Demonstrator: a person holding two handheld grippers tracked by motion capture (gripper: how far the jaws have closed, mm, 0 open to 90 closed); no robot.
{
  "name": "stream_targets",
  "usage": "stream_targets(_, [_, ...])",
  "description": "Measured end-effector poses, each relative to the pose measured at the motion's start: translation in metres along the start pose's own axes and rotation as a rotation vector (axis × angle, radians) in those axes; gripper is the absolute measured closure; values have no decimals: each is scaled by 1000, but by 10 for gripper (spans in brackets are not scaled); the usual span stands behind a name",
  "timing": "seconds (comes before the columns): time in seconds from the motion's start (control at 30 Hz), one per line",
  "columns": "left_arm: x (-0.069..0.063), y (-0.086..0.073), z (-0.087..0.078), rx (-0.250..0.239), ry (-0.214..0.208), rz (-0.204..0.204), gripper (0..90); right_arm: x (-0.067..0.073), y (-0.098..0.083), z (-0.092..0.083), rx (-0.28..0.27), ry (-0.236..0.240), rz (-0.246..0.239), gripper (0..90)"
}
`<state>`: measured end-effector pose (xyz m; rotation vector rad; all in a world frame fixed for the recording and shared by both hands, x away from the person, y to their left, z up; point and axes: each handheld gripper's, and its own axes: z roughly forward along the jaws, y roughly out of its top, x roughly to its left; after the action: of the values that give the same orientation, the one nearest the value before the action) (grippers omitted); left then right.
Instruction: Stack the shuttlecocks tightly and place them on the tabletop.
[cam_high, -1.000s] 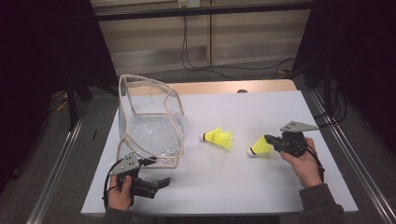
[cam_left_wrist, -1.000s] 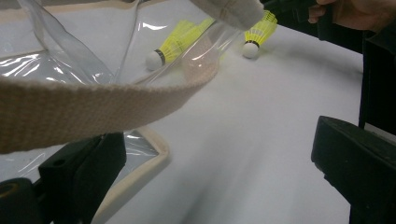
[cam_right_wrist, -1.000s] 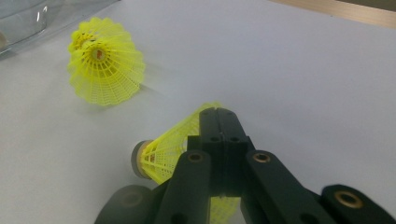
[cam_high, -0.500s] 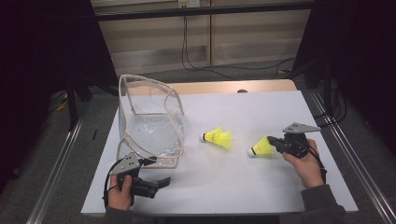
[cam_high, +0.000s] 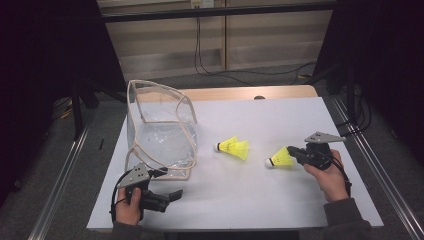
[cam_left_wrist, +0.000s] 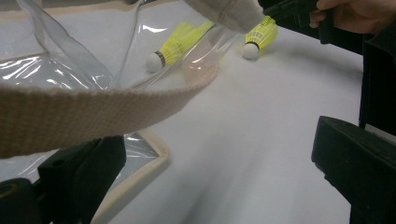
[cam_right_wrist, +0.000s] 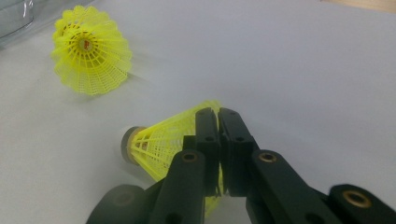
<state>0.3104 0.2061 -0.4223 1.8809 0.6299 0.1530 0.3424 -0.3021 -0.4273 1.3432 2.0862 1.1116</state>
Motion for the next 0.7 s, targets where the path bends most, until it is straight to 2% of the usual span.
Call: stream_targets(0.7, [0, 0, 0, 2, -2, 1, 31, -3, 5, -16, -32, -16, 12, 866])
